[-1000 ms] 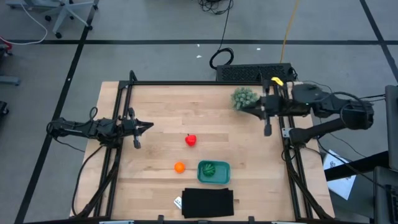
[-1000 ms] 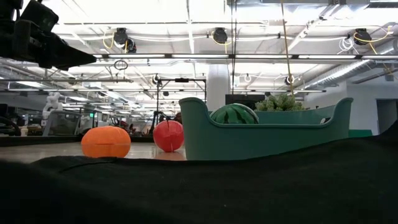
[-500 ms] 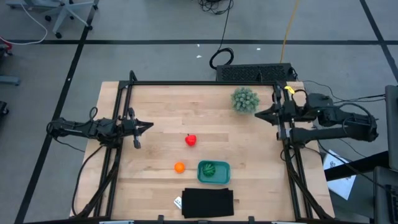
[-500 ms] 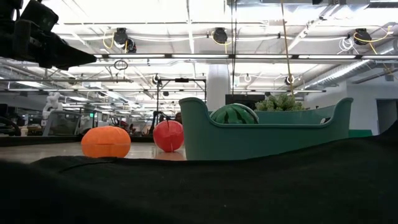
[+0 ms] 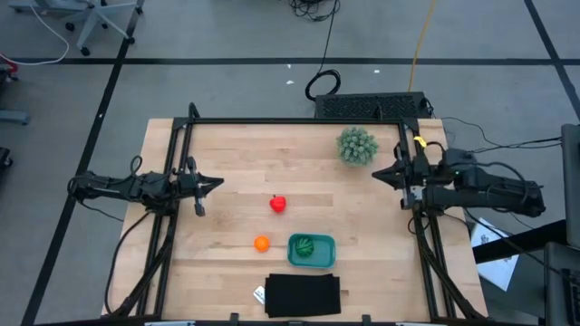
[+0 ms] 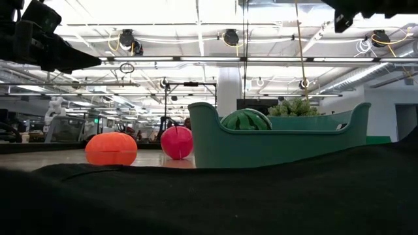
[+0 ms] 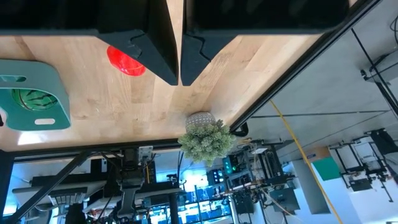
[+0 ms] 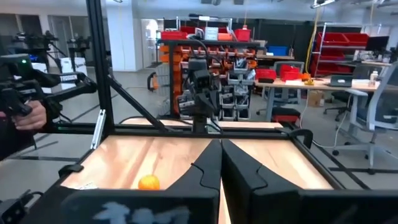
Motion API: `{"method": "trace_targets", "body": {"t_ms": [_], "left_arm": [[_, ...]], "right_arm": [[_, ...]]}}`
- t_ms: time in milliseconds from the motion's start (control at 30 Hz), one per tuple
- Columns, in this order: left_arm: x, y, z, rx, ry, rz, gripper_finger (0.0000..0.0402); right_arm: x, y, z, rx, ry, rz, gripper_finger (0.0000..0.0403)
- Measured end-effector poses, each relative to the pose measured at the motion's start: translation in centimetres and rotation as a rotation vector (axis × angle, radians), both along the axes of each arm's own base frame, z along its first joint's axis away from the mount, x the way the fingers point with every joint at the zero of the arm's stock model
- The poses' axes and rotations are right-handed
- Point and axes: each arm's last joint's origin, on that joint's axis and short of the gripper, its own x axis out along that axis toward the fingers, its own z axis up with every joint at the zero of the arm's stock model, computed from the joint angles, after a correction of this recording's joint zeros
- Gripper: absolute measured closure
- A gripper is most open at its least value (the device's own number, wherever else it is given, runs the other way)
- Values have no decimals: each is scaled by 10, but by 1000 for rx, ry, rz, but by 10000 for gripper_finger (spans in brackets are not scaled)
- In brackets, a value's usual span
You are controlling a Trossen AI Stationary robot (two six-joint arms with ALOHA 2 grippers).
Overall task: Pick and placing Produce into tupperware
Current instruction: Put the apple toy into the green bin
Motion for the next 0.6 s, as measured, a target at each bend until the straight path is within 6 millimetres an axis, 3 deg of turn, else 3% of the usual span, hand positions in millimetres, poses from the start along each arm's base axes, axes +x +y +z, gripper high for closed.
{"method": "trace_targets", "body": {"t_ms": [467, 600], "left_arm": [[0, 0, 0, -15, -3, 1, 378], [0, 0, 2, -43, -26, -7, 378]], "right_arm": [[6, -1, -60, 46, -91, 2, 403], [8, -1, -67, 44, -99, 2, 403]]}}
